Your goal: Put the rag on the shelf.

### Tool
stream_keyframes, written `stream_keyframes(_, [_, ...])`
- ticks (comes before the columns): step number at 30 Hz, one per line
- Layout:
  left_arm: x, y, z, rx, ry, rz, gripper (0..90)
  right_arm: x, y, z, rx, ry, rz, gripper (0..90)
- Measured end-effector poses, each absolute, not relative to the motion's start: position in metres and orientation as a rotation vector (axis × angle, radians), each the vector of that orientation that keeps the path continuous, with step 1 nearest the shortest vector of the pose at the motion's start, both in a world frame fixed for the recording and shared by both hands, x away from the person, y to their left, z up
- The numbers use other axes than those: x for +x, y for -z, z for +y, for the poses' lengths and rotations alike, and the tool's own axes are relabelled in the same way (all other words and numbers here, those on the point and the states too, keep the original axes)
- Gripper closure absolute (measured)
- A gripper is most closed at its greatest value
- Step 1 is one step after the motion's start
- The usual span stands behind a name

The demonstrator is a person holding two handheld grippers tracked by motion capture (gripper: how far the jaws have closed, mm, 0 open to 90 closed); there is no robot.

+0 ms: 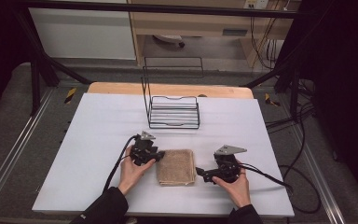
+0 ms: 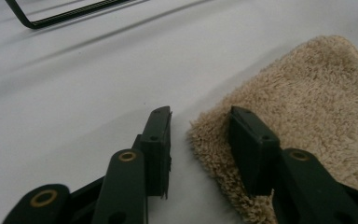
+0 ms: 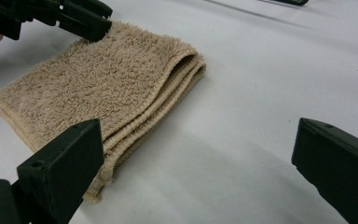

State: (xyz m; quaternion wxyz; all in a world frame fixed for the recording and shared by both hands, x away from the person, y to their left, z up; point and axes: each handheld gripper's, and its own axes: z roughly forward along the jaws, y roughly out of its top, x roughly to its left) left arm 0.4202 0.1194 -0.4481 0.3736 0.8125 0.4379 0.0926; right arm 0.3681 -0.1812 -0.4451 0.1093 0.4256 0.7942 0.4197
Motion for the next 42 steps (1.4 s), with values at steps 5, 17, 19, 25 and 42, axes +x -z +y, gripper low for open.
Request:
stream_keyframes(5, [0.418, 0.448, 0.116, 2.081, -0.224, 1.123, 73.9, 0.369, 0.443, -0.182, 1.253, -1.245, 2.333, 2.2])
stream_keyframes(17, [0.413, 0.449, 0.109, 2.120, -0.302, 1.080, 81.3, 0.377, 0.438, -0.173, 1.263, -1.239, 2.315, 1.6])
stream_keyframes(19, [0.412, 0.449, 0.108, 2.132, -0.335, 1.060, 81.7, 0.380, 0.438, -0.170, 1.244, -1.245, 2.328, 1.9])
stream_keyframes(25, [0.413, 0.449, 0.109, 2.134, -0.333, 1.051, 81.8, 0.396, 0.434, -0.160, 1.275, -1.275, 2.302, 7.8])
stream_keyframes(42, [0.412, 0.452, 0.112, 2.121, -0.326, 1.018, 81.6, 0.420, 0.452, -0.140, 1.306, -1.257, 2.320, 38.4])
